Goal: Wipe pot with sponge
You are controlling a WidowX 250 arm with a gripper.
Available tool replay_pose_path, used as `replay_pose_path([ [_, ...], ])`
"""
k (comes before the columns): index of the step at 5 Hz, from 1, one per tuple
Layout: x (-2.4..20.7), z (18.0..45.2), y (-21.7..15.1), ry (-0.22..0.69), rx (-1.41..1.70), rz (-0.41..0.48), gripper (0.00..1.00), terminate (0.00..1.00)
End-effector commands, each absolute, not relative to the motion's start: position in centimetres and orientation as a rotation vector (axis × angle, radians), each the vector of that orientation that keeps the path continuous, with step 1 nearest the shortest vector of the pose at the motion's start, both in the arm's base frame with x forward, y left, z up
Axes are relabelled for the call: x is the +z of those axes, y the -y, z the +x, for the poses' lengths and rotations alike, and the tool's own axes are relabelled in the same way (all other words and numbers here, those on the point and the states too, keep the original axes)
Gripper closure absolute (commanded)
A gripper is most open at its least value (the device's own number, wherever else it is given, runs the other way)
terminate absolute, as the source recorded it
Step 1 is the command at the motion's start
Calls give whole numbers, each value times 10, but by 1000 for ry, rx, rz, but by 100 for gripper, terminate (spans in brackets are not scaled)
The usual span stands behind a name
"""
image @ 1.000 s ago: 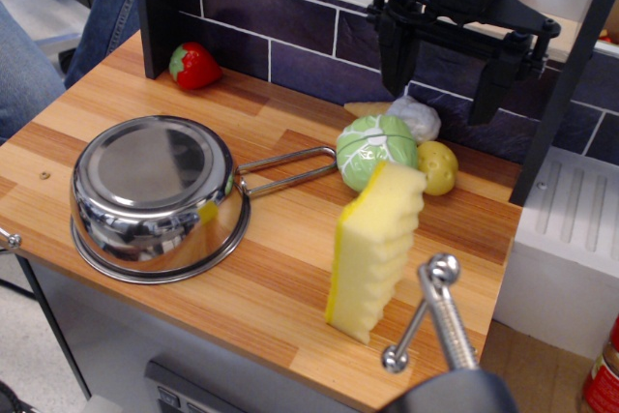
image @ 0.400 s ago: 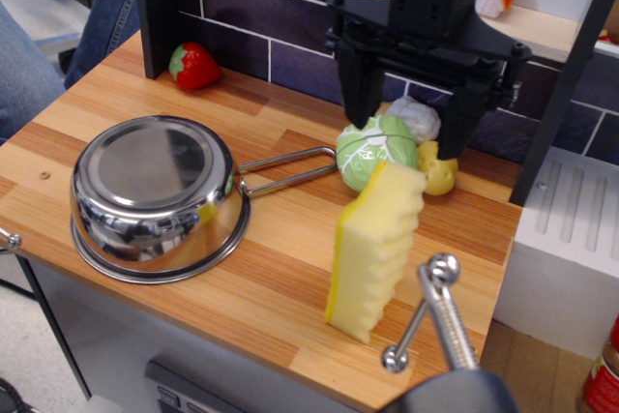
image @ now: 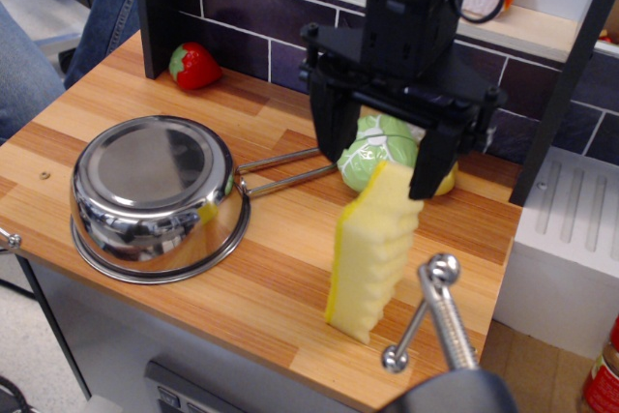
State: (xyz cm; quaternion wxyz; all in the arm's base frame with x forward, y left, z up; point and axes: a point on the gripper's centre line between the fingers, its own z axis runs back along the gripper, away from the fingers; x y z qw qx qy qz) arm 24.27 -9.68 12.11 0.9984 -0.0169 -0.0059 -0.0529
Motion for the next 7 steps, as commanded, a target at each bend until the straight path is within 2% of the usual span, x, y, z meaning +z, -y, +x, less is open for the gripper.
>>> replay_pose_path([
  [1,109,241,103,44,-112,-37,0,0],
  [3,85,246,101,29,-67,0,0,0],
  [4,81,245,99,34,-47,8,100,0],
  [5,91,245,92,46,-35,3,100,0],
  [6,110,254,59,16,42,6,100,0],
  [7,129,254,24,41,106,-9,100,0],
])
